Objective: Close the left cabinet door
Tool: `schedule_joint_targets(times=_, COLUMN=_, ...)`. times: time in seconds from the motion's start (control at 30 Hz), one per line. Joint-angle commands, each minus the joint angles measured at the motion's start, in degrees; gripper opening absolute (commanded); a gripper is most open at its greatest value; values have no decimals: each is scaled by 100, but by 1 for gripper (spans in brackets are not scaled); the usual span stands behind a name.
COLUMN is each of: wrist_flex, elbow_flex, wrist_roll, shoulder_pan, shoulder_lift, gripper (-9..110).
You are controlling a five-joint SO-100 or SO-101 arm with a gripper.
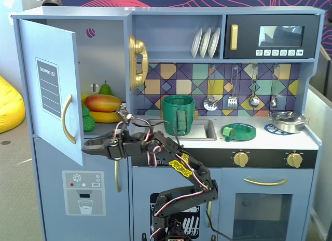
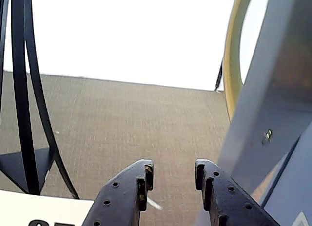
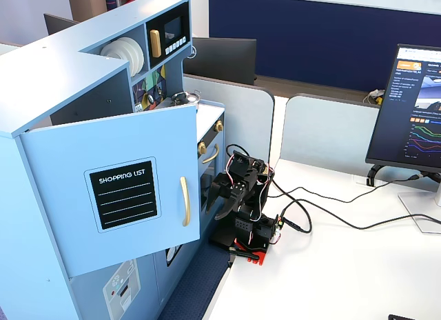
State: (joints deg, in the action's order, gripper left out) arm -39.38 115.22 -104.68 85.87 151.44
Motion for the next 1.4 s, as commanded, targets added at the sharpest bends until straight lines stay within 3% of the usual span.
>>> schedule_joint_targets(times=0.0, wrist_flex=308, elbow_flex=-729, wrist_roll=-149, shoulder_pan=158, shoulder_lift=-492, gripper=0)
schedule_joint_targets(times=0.8, wrist_flex=1169, elbow_flex=-3032, wrist_roll=-527, shoulder_pan=501, shoulder_lift=-3419, gripper=0)
schedule_joint_targets(times=1.37, wrist_flex=1055, elbow_flex=-2953, wrist_roll=-334, shoulder_pan=-1600, shoulder_lift=-3305, gripper=0)
